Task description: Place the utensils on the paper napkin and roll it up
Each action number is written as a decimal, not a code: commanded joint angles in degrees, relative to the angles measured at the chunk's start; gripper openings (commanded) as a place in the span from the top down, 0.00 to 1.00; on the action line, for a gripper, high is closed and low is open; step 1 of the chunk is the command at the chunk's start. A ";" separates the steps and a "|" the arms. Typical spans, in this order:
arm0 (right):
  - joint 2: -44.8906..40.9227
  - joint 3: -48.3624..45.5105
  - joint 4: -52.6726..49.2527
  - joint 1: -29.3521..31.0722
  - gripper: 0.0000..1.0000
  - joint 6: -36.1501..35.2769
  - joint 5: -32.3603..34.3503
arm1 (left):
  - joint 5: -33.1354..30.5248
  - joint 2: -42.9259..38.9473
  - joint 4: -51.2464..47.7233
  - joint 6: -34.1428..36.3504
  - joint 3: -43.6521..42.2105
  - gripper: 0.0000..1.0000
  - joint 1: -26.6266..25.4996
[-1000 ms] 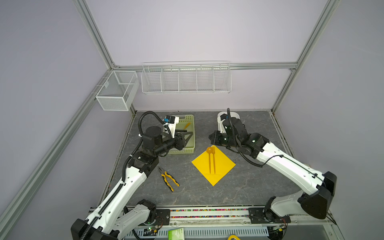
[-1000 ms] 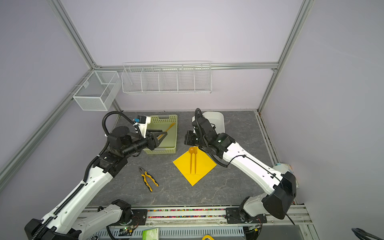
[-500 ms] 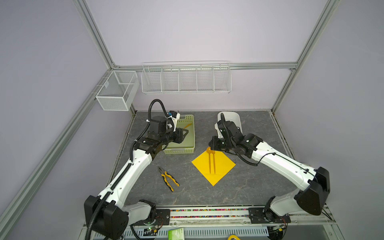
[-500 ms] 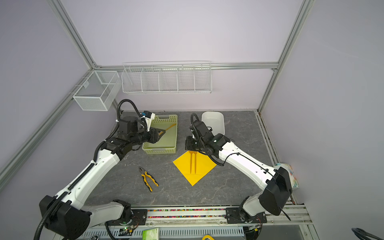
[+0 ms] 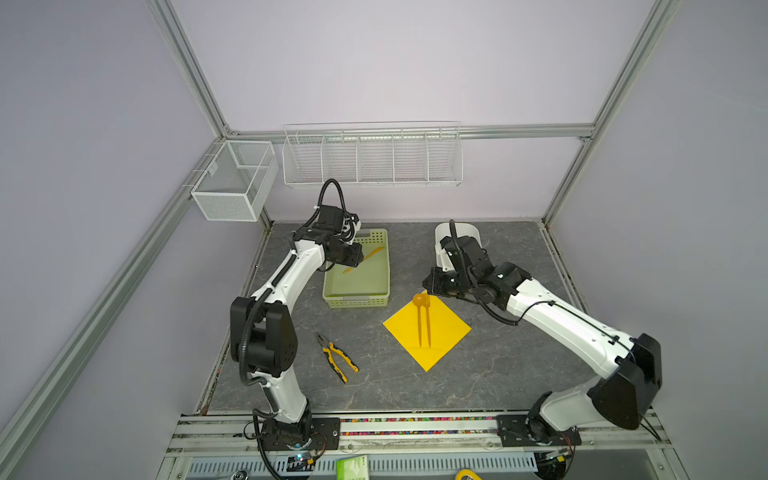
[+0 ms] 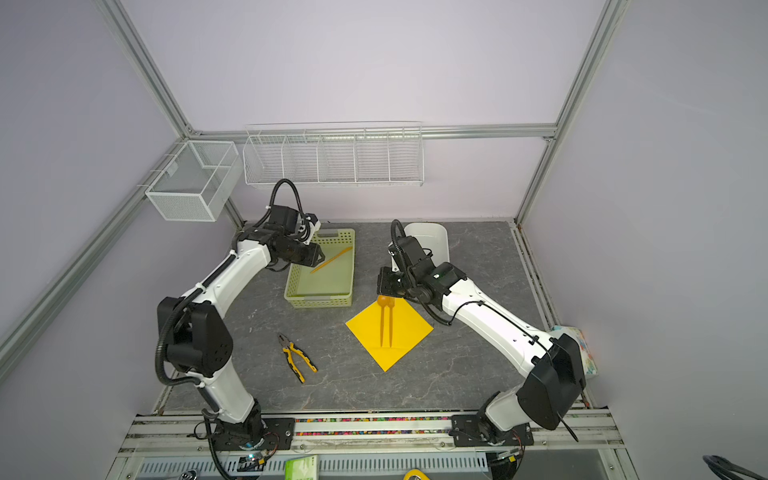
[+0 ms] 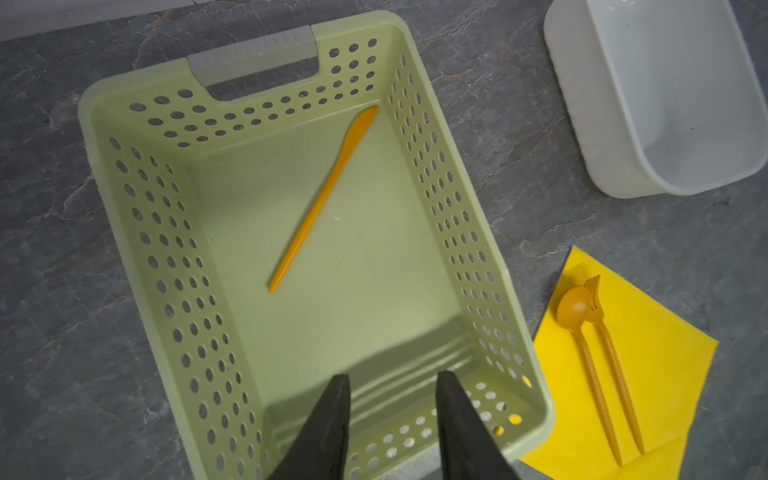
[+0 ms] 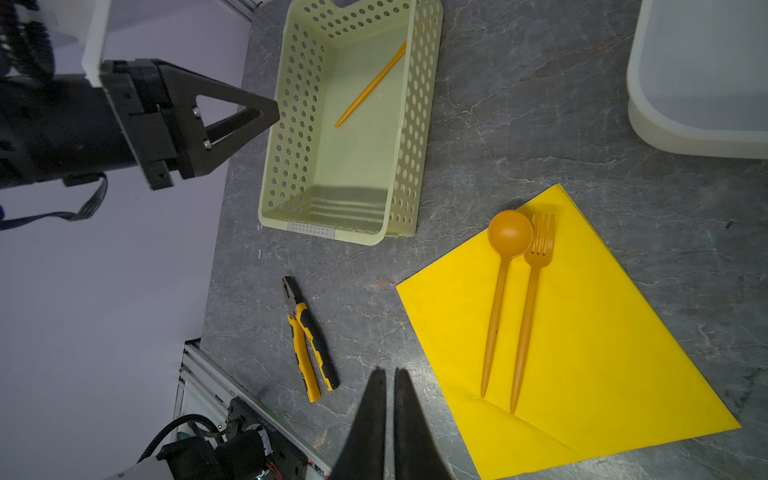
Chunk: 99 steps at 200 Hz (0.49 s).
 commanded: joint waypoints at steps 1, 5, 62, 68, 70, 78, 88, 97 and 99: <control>-1.37 -2.20 0.36 -1.36 0.89 -1.29 -2.96 | -3.85 5.26 -7.39 6.88 5.38 0.64 0.07; -1.48 -2.54 0.54 -1.55 0.89 -1.35 -3.23 | -4.32 6.42 -7.83 7.44 6.31 0.64 0.08; -3.01 -4.84 0.48 -4.43 0.89 -2.49 -6.16 | -8.49 18.95 -9.41 12.58 16.17 0.61 0.26; -3.32 -5.37 0.56 -4.71 0.89 -2.49 -6.26 | -8.39 20.17 -9.65 12.78 17.24 0.61 0.36; -3.41 -5.46 0.60 -4.80 0.89 -2.49 -6.29 | -8.23 20.61 -9.79 12.91 17.65 0.61 0.40; -3.78 -5.99 0.77 -5.21 0.89 -2.41 -6.43 | -7.81 22.23 -10.29 13.24 19.37 0.62 0.57; -3.92 -6.51 0.89 -5.67 0.89 -2.29 -6.77 | -7.49 24.20 -11.00 13.56 21.58 0.62 0.76; -4.09 -6.87 0.99 -6.09 0.89 -2.29 -7.04 | -6.95 25.82 -11.71 14.02 23.46 0.62 0.81; -4.05 -6.89 0.99 -6.07 0.89 -2.26 -7.06 | -6.92 26.15 -11.79 14.08 23.82 0.61 0.84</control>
